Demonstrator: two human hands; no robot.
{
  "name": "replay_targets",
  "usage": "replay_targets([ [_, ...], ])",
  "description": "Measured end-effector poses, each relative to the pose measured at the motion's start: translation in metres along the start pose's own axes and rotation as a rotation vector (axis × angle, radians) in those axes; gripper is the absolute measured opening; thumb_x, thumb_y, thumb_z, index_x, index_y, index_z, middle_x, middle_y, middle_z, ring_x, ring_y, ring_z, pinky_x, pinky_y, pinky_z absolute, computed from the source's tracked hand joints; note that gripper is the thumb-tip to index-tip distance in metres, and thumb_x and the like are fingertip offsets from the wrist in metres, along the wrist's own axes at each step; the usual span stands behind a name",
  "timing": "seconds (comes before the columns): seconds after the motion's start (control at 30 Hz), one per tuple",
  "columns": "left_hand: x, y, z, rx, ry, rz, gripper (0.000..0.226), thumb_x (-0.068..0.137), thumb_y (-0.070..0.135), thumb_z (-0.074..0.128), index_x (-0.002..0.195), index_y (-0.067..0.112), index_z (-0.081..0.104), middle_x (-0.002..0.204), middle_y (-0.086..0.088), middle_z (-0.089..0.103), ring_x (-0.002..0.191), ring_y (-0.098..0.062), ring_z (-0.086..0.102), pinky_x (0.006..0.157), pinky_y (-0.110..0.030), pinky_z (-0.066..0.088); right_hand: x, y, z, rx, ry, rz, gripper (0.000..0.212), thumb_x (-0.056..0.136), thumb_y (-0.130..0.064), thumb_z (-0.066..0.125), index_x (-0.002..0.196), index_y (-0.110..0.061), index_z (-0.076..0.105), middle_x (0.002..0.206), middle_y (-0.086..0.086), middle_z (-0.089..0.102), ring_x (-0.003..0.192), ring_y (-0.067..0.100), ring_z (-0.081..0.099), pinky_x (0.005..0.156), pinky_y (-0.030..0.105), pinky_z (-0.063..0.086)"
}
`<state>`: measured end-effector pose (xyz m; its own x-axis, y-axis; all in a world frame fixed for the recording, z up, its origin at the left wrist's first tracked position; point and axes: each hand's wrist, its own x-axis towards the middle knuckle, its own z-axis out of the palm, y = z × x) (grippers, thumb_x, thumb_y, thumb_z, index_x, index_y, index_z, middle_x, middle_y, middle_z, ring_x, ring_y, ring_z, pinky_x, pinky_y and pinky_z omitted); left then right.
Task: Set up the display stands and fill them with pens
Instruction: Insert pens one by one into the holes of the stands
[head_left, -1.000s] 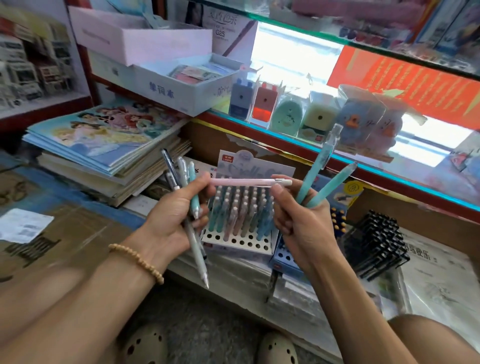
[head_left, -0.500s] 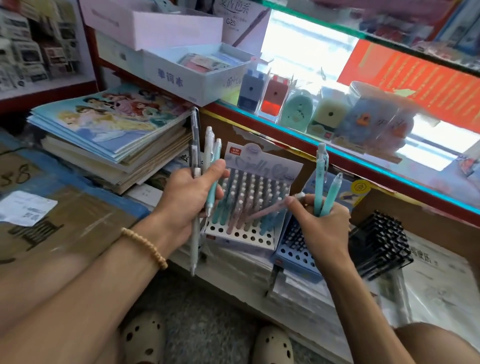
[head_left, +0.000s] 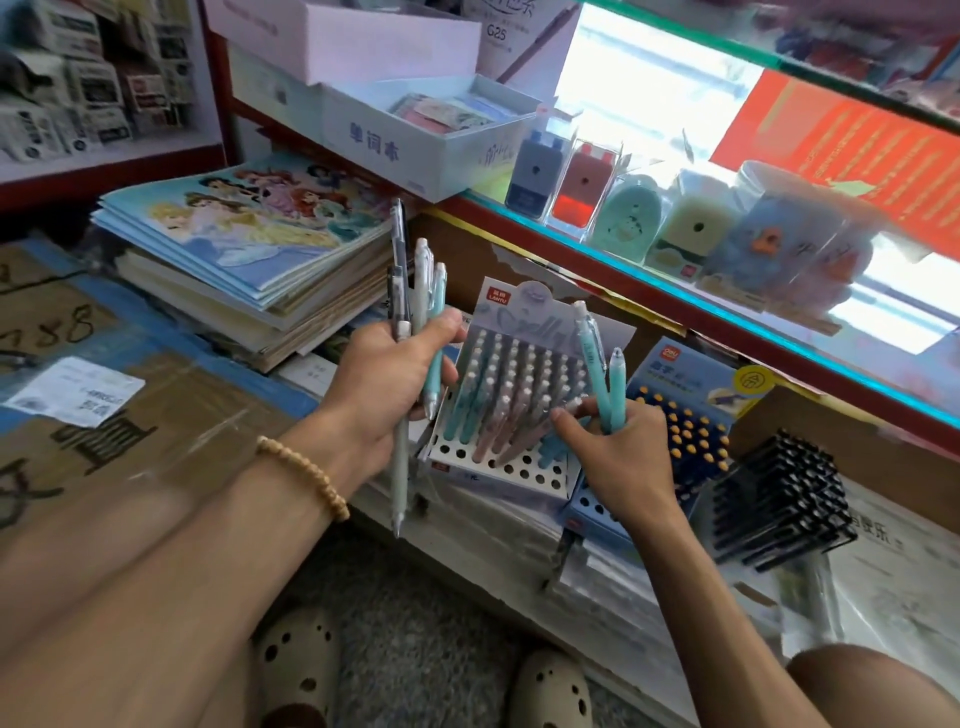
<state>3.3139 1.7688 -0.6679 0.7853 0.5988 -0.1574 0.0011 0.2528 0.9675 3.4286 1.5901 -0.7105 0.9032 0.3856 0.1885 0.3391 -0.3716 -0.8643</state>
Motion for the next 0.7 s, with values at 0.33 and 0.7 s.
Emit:
replay_targets([
  [0.33,-0.002,-0.001,0.0,-0.015,0.005,0.002,0.019,0.088,0.032,0.071,0.083,0.014,0.065,0.06,0.003,0.055,0.053,-0.008,0.05,0.055,-0.026,0.039,-0.004,0.005,0.031,-0.005,-0.08,0.039,0.02,0.086,-0.017,0.077,0.069,-0.016,0.066,0.047,-0.011,0.053,0.042,0.002,0.044,0.045,0.02,0.041],
  [0.7,-0.004,-0.004,0.001,0.038,0.048,0.081,0.017,0.082,0.026,0.077,0.082,0.013,0.066,0.055,0.006,0.056,0.047,0.0,0.056,0.044,-0.013,0.043,-0.009,-0.008,0.024,-0.026,-0.097,0.037,0.018,0.09,-0.023,0.073,0.077,-0.01,0.073,0.047,-0.01,0.055,0.04,0.002,0.044,0.043,0.016,0.037],
])
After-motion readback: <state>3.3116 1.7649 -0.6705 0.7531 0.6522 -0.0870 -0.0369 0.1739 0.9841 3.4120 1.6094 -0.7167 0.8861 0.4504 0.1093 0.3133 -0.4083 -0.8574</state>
